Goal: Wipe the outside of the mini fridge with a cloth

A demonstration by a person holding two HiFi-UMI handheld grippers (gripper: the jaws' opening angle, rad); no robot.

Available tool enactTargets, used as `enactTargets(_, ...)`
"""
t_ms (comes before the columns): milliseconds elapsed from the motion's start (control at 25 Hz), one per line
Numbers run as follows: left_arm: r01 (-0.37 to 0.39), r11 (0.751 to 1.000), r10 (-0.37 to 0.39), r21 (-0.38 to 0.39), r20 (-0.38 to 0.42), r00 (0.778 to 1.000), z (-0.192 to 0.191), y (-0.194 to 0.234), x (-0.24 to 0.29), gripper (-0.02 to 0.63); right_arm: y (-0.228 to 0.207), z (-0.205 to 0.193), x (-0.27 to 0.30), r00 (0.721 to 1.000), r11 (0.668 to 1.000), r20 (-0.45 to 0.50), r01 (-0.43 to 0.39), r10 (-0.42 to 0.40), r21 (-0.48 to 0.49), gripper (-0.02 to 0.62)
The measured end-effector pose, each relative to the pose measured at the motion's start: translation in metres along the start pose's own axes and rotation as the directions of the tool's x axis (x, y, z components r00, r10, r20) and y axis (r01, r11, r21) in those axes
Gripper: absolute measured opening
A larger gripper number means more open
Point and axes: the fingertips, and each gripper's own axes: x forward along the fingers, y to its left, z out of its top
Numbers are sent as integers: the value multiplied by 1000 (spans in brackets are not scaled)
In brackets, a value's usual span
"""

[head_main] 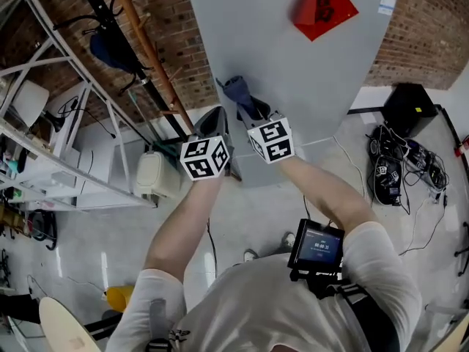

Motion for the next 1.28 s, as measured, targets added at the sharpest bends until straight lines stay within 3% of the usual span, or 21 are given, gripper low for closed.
enactTargets(280,-17,1000,17,-5,-24,1000,-5,30,-10,3,7,-16,35,998,999,-50,49,-49,-10,110)
enactTargets(480,-17,1000,17,3,-31,999,-7,24,0,3,8,-17,34,999,999,-47,18,-20,-43,110)
enactTargets(760,20,1000,-20,12,-42,999,-15,-18,28,3,-30,-26,9,998,999,-45,42,-43,-24,110)
enactTargets(1280,127,992,-125,14,-90,988,-44,-133,98,3,-163,-52,-66,981,983,-58,184,-184,6,110)
